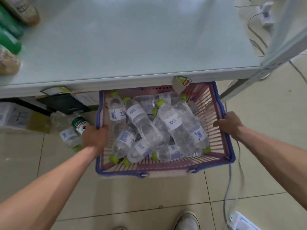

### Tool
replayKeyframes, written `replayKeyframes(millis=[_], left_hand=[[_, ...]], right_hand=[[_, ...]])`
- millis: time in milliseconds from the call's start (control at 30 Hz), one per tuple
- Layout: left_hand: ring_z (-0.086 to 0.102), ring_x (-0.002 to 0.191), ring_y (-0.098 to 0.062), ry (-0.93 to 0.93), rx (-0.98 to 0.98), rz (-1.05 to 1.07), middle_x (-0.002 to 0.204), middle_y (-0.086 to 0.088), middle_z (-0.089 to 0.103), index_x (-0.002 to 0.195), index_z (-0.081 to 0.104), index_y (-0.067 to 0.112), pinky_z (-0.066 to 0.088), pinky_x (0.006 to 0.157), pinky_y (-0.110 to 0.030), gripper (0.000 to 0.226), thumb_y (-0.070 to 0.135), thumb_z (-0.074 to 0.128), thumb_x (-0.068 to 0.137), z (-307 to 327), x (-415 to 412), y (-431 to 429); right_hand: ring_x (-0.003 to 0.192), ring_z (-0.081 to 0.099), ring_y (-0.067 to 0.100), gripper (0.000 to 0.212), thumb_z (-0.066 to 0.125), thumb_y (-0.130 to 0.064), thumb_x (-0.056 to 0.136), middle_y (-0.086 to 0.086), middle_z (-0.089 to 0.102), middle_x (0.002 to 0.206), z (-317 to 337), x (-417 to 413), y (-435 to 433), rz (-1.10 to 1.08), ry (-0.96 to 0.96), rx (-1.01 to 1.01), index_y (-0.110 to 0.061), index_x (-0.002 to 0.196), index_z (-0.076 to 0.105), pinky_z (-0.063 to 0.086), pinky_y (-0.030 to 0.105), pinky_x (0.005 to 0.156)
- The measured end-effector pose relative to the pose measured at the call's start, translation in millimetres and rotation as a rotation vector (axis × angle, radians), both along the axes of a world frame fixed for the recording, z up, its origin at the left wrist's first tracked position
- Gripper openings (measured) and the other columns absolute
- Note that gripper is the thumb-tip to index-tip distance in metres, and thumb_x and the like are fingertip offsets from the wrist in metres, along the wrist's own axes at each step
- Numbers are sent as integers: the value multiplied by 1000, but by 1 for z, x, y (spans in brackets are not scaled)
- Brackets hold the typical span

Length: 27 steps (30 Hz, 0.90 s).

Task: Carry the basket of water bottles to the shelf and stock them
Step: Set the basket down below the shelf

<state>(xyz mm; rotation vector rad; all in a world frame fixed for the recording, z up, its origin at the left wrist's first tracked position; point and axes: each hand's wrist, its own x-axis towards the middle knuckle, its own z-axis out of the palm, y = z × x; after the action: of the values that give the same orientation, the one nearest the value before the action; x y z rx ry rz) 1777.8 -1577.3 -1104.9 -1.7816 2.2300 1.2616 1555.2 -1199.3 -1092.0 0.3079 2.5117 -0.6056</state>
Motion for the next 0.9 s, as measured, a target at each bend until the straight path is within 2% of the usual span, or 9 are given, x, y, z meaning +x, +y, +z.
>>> replayKeyframes(millis=[100, 200, 233, 333, 400, 533, 667, 767, 900], left_hand=[[62, 70, -32, 53, -9, 41, 71, -13, 62, 72, 62, 9, 46, 65, -37, 18, 21, 65, 85, 0, -12, 2], [57, 69, -28, 81, -27, 67, 72, -12, 60, 63, 54, 17, 44, 66, -35, 26, 17, 65, 87, -1, -14, 6], [57, 71, -28, 78, -33, 59, 73, -11, 60, 64, 53, 16, 46, 68, -35, 27, 18, 65, 87, 0, -14, 7], [59, 77, -30, 20, -51, 29, 81, -14, 61, 79, 60, 9, 53, 79, -42, 19, 24, 66, 88, 3, -13, 8], [62, 79, -33, -25, -62, 33, 86, -16, 63, 89, 62, 10, 55, 80, -44, 20, 29, 66, 88, 2, -13, 7], [66, 88, -41, -63, -114, 3, 90, -22, 65, 101, 69, -4, 52, 77, -42, 38, 31, 65, 89, -1, -12, 10], [64, 97, -43, -65, -145, -11, 106, -29, 66, 112, 65, -8, 49, 79, -41, 43, 30, 63, 92, 6, -12, 14], [64, 88, -36, -69, -114, -59, 94, -22, 64, 105, 67, -8, 47, 71, -38, 34, 21, 64, 88, 14, -22, 7], [67, 75, -34, 20, -10, -80, 80, -17, 70, 80, 71, -1, 47, 61, -35, 23, 21, 62, 82, 16, -33, -9]], right_hand=[[85, 70, 41, 21, 74, -2, 75, 27, 73, 92, -2, -22, -8, 10, 20, -46, 9, 93, 71, 59, 47, 78], [74, 66, 34, 21, 71, 0, 76, 23, 71, 91, -1, -34, -11, 28, 13, -89, 8, 95, 71, 55, 35, 65], [75, 67, 35, 20, 71, -1, 76, 23, 71, 91, -1, -35, -11, 31, 14, -92, 8, 94, 71, 55, 35, 64], [86, 70, 42, 19, 72, -5, 79, 25, 71, 92, -2, -29, -11, -3, 36, -72, 7, 94, 71, 58, 46, 74], [87, 70, 45, 21, 73, -9, 80, 28, 71, 91, -4, -24, -11, -23, 60, -66, 9, 91, 70, 58, 53, 79], [81, 69, 43, 20, 73, -12, 79, 24, 70, 81, -6, -18, -10, -30, 115, -76, 7, 82, 69, 55, 48, 72], [81, 70, 42, 17, 69, -18, 76, 23, 72, 85, -4, -19, -11, -39, 58, -112, -1, 82, 68, 59, 54, 79], [82, 70, 41, 11, 68, -18, 77, 22, 72, 88, 2, -17, -13, -29, 49, -112, -8, 79, 65, 58, 49, 77], [86, 68, 38, 12, 68, -20, 79, 21, 72, 95, 4, -13, -17, -33, 62, -97, -10, 84, 64, 57, 46, 81]])
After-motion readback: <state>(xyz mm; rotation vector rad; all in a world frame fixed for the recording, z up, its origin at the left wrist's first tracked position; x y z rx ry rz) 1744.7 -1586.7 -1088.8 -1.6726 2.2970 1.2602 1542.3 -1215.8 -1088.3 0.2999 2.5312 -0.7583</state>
